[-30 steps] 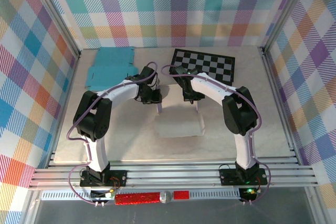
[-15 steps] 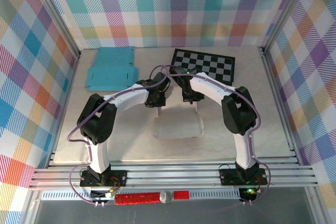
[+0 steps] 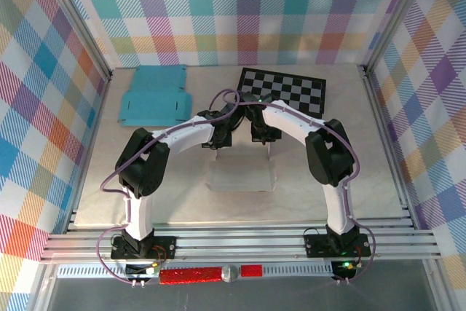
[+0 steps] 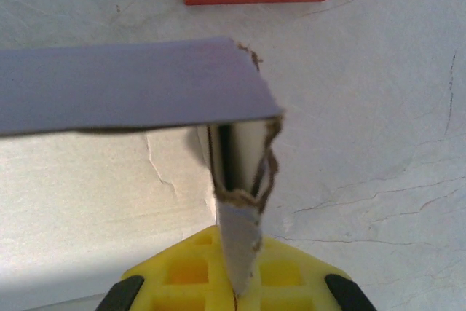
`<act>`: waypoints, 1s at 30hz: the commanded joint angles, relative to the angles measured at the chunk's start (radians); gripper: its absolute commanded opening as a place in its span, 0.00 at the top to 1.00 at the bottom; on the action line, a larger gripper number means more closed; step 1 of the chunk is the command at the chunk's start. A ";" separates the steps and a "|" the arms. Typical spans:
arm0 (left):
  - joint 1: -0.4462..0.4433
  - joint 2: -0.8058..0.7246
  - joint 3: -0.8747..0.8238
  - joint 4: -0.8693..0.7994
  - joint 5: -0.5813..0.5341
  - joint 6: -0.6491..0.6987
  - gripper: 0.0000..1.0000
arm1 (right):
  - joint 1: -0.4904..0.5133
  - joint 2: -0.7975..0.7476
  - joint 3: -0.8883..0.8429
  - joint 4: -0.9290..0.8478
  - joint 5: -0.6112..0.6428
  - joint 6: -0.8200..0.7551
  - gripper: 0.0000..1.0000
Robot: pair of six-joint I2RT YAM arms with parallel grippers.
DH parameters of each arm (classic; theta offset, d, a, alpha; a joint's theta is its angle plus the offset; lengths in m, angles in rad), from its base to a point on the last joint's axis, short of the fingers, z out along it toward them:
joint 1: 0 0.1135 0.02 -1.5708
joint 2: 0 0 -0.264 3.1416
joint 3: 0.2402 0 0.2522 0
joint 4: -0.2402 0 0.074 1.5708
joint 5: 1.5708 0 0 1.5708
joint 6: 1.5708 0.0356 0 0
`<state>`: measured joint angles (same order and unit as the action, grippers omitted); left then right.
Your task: Fold the paper box
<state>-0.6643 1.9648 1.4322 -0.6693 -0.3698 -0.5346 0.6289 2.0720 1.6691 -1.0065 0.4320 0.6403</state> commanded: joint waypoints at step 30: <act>0.032 0.013 -0.010 0.063 0.031 0.097 0.89 | -0.014 0.024 -0.006 -0.055 -0.026 0.004 1.00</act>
<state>-0.6388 1.9564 1.3968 -0.5903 -0.3305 -0.4561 0.6209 2.0815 1.6798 -1.0225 0.4076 0.6403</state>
